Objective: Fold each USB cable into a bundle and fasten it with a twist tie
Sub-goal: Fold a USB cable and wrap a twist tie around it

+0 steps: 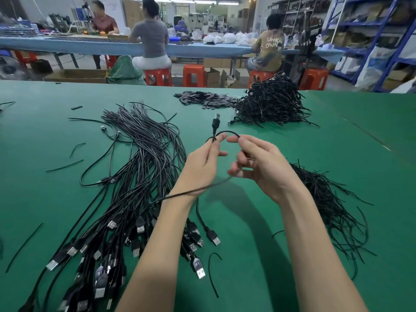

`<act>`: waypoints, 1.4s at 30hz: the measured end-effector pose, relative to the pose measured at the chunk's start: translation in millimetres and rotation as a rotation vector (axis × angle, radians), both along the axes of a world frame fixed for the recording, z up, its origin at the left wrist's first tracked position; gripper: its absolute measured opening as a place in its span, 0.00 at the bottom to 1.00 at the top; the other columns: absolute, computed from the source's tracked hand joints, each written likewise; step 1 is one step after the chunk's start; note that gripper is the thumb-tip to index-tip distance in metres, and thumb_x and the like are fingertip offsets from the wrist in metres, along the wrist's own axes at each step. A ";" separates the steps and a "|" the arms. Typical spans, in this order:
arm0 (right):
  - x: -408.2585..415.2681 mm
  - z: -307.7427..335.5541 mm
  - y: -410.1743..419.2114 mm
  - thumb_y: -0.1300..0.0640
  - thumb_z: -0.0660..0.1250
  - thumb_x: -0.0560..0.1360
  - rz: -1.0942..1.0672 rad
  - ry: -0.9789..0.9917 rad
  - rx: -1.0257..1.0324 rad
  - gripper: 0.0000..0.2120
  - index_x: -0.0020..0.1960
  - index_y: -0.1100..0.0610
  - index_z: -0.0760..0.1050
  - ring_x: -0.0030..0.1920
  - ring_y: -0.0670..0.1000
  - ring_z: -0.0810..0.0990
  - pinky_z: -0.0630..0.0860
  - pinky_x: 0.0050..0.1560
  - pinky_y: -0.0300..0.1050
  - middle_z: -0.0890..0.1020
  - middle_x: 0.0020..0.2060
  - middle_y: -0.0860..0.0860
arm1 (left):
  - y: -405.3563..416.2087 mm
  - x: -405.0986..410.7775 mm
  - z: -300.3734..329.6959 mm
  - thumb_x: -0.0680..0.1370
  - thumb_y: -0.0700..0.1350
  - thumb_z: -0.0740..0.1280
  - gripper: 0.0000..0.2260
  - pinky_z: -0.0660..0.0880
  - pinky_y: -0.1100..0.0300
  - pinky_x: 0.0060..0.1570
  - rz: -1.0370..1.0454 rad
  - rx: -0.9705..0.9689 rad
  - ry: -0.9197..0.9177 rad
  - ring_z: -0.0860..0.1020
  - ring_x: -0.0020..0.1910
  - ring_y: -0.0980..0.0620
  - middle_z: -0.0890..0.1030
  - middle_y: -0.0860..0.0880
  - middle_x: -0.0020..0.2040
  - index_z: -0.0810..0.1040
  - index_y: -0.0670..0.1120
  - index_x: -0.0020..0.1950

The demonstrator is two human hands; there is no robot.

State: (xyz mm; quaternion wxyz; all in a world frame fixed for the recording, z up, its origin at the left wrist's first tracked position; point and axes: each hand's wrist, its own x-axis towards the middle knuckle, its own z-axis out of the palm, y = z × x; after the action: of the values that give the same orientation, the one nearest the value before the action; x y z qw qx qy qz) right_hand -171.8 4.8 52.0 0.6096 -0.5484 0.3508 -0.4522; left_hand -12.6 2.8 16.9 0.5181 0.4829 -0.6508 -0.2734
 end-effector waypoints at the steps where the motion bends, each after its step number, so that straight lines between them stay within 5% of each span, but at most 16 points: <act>1: -2.9 -1.0 0.4 0.54 0.62 0.84 0.094 0.013 0.003 0.11 0.58 0.54 0.82 0.28 0.49 0.76 0.79 0.34 0.44 0.72 0.28 0.47 | 0.3 -3.4 4.0 0.87 0.48 0.51 0.17 0.75 0.62 0.47 -0.051 0.059 0.182 0.81 0.57 0.59 0.81 0.51 0.62 0.76 0.48 0.68; 4: -5.8 -7.3 3.6 0.48 0.60 0.84 0.324 0.157 0.102 0.12 0.55 0.47 0.82 0.23 0.46 0.67 0.68 0.23 0.36 0.70 0.26 0.47 | 4.9 -7.4 17.2 0.87 0.49 0.49 0.19 0.79 0.62 0.51 -0.270 0.212 0.778 0.81 0.62 0.49 0.80 0.47 0.66 0.77 0.44 0.65; 8: -10.0 -20.6 2.6 0.42 0.57 0.84 0.493 0.440 0.283 0.18 0.51 0.49 0.83 0.22 0.43 0.60 0.59 0.20 0.33 0.64 0.26 0.45 | 9.6 4.6 24.9 0.87 0.49 0.48 0.21 0.81 0.59 0.52 -0.523 0.245 1.118 0.81 0.60 0.44 0.79 0.42 0.67 0.74 0.38 0.68; 11: -14.7 -33.7 -3.5 0.48 0.60 0.84 0.359 0.614 0.295 0.13 0.51 0.54 0.79 0.22 0.42 0.59 0.56 0.21 0.33 0.64 0.26 0.44 | 13.2 18.7 25.5 0.87 0.50 0.49 0.22 0.77 0.68 0.35 -0.549 0.254 0.990 0.84 0.43 0.54 0.80 0.43 0.66 0.79 0.42 0.64; 15: -15.6 -37.8 -14.8 0.61 0.61 0.84 0.025 0.245 0.364 0.05 0.51 0.54 0.73 0.24 0.42 0.63 0.57 0.21 0.33 0.74 0.28 0.46 | 18.3 31.4 17.7 0.84 0.52 0.55 0.20 0.70 0.69 0.27 -0.693 0.379 0.608 0.76 0.25 0.57 0.81 0.41 0.63 0.85 0.45 0.57; 18: -14.9 -26.7 -18.0 0.67 0.57 0.83 -0.095 -0.012 0.386 0.10 0.51 0.55 0.72 0.26 0.44 0.66 0.60 0.25 0.34 0.79 0.33 0.50 | 15.0 26.0 12.9 0.85 0.51 0.54 0.21 0.72 0.67 0.28 -0.740 0.532 0.224 0.78 0.26 0.54 0.82 0.42 0.62 0.82 0.41 0.59; 21: -14.7 -12.4 -15.6 0.68 0.58 0.82 -0.199 0.042 0.204 0.11 0.49 0.55 0.73 0.25 0.43 0.65 0.60 0.22 0.33 0.78 0.37 0.51 | 7.4 5.6 5.2 0.86 0.51 0.52 0.20 0.75 0.66 0.31 -0.402 0.557 -0.006 0.84 0.33 0.49 0.83 0.50 0.62 0.80 0.42 0.61; 26: 0.7 -1.8 -3.6 0.67 0.63 0.81 -0.177 0.235 -0.099 0.10 0.46 0.55 0.79 0.27 0.44 0.73 0.70 0.30 0.35 0.82 0.37 0.48 | -6.3 -19.0 -3.3 0.86 0.50 0.52 0.18 0.77 0.61 0.37 -0.111 0.390 0.381 0.85 0.35 0.50 0.84 0.47 0.54 0.81 0.46 0.55; 28: 4.6 -4.4 0.9 0.68 0.65 0.80 -0.076 0.284 -0.106 0.09 0.46 0.58 0.81 0.30 0.46 0.79 0.74 0.34 0.36 0.84 0.37 0.50 | -9.4 -20.0 -3.9 0.86 0.49 0.52 0.20 0.75 0.59 0.37 -0.080 0.378 0.589 0.82 0.34 0.55 0.85 0.47 0.46 0.82 0.45 0.52; 30: 3.9 -7.7 1.2 0.69 0.67 0.79 -0.013 0.296 -0.070 0.08 0.47 0.59 0.82 0.34 0.48 0.82 0.78 0.40 0.39 0.86 0.39 0.52 | -10.4 -20.0 -2.0 0.87 0.49 0.50 0.21 0.77 0.60 0.37 -0.109 0.403 0.711 0.84 0.40 0.55 0.86 0.48 0.48 0.82 0.44 0.53; 34: 1.4 -16.3 -3.4 0.67 0.71 0.76 0.030 0.308 -0.003 0.06 0.49 0.58 0.84 0.37 0.45 0.81 0.80 0.45 0.40 0.88 0.44 0.56 | -6.6 -25.9 1.6 0.87 0.49 0.51 0.20 0.81 0.60 0.38 -0.111 0.467 0.903 0.85 0.42 0.50 0.86 0.48 0.40 0.78 0.42 0.47; 39: -16.0 -26.5 -8.4 0.64 0.73 0.75 0.070 0.324 0.114 0.04 0.48 0.56 0.84 0.42 0.49 0.84 0.82 0.46 0.39 0.88 0.48 0.57 | -4.3 -31.1 3.6 0.87 0.49 0.51 0.18 0.69 0.62 0.34 -0.031 0.404 0.921 0.73 0.30 0.53 0.65 0.55 0.25 0.68 0.48 0.39; 42: -22.8 -31.9 -13.2 0.54 0.72 0.78 -0.072 0.256 0.167 0.07 0.55 0.53 0.82 0.40 0.46 0.85 0.80 0.40 0.38 0.88 0.51 0.50 | -2.9 -19.6 5.5 0.87 0.49 0.50 0.18 0.64 0.62 0.31 -0.231 0.432 1.080 0.64 0.27 0.54 0.59 0.55 0.26 0.64 0.49 0.37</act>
State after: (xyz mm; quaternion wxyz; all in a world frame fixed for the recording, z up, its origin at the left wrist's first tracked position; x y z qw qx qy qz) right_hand -194.7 -8.5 20.1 0.5866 -0.5361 0.4817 -0.3694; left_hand -32.3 -0.1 22.4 0.6326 0.2961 -0.2731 -0.6615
